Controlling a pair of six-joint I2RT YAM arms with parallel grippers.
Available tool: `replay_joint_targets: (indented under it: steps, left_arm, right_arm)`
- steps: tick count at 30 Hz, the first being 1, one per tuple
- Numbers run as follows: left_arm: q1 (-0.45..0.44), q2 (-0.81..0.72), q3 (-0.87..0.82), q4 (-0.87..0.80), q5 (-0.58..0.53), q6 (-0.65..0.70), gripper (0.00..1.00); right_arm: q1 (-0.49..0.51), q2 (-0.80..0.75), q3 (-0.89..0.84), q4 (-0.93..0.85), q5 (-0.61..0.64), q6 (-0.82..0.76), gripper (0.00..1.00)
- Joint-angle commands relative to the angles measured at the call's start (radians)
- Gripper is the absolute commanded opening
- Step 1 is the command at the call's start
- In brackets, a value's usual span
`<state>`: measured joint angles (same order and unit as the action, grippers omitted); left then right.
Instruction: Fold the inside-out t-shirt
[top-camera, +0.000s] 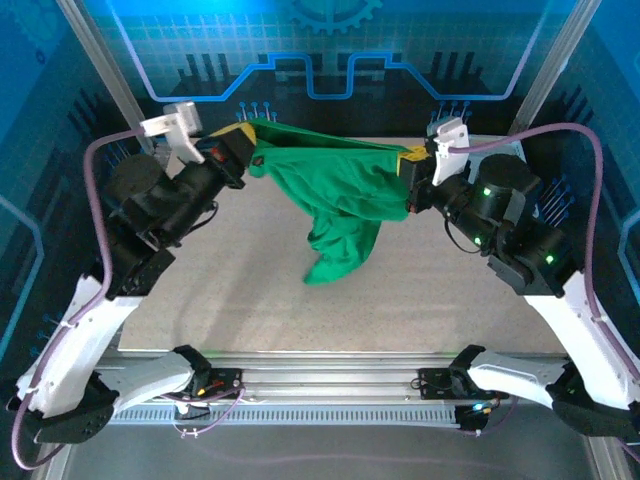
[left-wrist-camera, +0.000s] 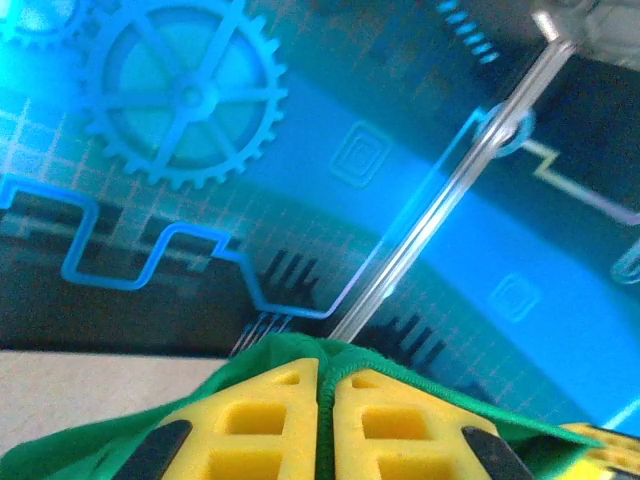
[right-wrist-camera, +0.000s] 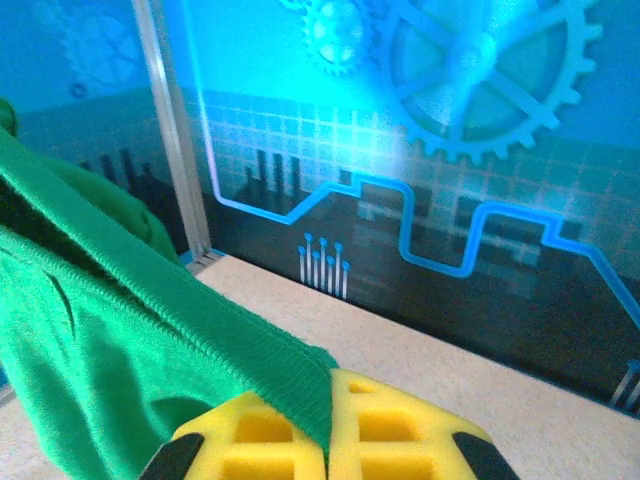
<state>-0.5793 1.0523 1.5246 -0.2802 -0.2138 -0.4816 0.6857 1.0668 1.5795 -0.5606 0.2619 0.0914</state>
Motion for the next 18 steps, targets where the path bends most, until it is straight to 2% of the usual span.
replay_joint_targets:
  steps: [1, 9, 12, 15, 18]
  left_arm:
    - [0.016, 0.107, -0.098, -0.106, -0.101, -0.023, 0.0]
    - [0.045, 0.37, -0.227, -0.224, -0.058, -0.083, 0.0]
    - [0.065, 0.452, -0.235, -0.246, 0.001, -0.096, 0.0]
    - [0.076, 0.47, -0.274, -0.213, 0.021, -0.1, 0.0]
    - [0.087, 0.472, -0.3, -0.187, 0.033, -0.1, 0.0]
  right_arm:
    - [-0.042, 0.061, -0.096, -0.071, 0.037, 0.004, 0.0]
    - [-0.14, 0.306, -0.363, 0.065, -0.098, 0.141, 0.01]
    - [-0.161, 0.406, -0.359, 0.046, -0.109, 0.163, 0.28]
    - [-0.16, 0.395, -0.394, 0.055, -0.11, 0.165, 0.56]
    - [-0.148, 0.338, -0.478, 0.112, -0.177, 0.159, 0.69]
